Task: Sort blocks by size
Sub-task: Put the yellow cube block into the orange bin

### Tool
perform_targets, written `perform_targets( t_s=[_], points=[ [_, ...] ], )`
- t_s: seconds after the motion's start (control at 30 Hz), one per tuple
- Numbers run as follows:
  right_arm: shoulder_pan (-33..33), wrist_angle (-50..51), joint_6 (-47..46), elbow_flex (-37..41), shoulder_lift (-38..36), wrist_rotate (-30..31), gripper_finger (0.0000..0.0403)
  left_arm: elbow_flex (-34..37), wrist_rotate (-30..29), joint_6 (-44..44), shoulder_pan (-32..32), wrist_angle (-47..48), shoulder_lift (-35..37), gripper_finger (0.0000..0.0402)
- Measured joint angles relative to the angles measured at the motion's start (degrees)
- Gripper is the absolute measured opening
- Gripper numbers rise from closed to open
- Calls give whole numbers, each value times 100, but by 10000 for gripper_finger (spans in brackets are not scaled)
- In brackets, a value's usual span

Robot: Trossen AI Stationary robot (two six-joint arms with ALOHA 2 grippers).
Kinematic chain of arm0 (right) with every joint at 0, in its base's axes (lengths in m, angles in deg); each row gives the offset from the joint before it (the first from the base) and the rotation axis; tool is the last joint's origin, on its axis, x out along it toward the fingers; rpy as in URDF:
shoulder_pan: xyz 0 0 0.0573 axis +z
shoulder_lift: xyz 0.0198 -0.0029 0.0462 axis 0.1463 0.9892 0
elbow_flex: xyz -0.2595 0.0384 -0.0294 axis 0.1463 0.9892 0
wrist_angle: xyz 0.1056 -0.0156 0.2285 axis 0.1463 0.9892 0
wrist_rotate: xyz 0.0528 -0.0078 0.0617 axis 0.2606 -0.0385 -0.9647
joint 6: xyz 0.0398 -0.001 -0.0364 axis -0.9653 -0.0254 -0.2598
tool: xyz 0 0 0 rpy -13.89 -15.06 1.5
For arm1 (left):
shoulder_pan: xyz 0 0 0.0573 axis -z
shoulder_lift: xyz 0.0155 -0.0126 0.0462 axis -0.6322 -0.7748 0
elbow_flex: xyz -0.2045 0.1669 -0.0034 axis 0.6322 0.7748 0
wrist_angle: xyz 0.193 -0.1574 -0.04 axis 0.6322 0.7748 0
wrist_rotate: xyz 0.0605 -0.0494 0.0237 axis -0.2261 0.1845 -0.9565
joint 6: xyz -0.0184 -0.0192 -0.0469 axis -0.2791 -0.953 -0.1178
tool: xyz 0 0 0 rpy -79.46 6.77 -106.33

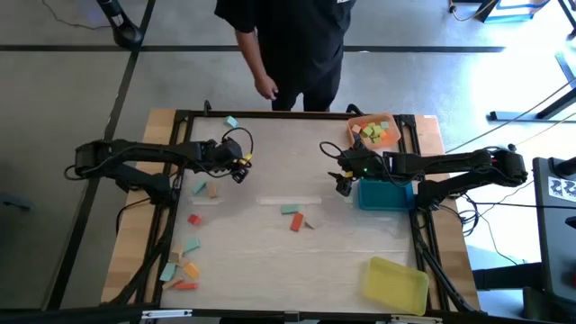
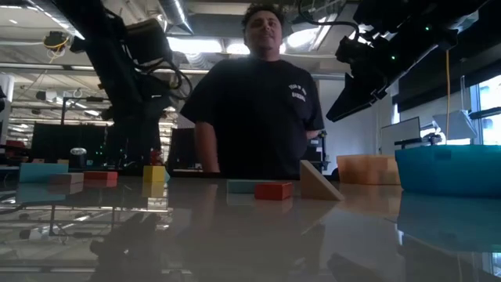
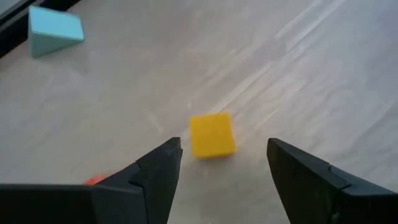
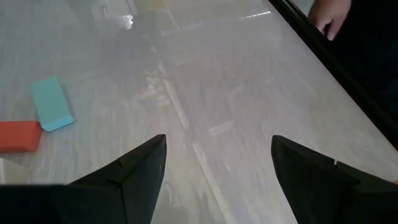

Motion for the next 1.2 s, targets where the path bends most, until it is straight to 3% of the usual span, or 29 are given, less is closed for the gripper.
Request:
perform_targets(
  t_s=[0.23, 0.4, 0.6, 0.73, 0.93, 1.2],
  points=[
    [0, 7, 1, 0, 0, -2, 285, 396, -2, 117, -223, -875, -112, 228],
    [0, 9, 1, 0, 2, -2, 285, 517, -2, 120, -366, -972, -436, 228],
    [0, 8, 1, 0, 2, -2, 285, 608, 29, 590, -402, -1506, -805, 226],
    [0, 15, 1, 0, 2, -2, 285, 610, 35, 699, -407, -1546, -962, 197],
    [0, 13, -1, 0, 2, 0, 285, 608, 28, 969, -407, -1767, -1086, 115],
    [0, -232, 78, 0, 4, -2, 285, 452, 92, 1357, -28, -1800, -540, 115]
  ],
)
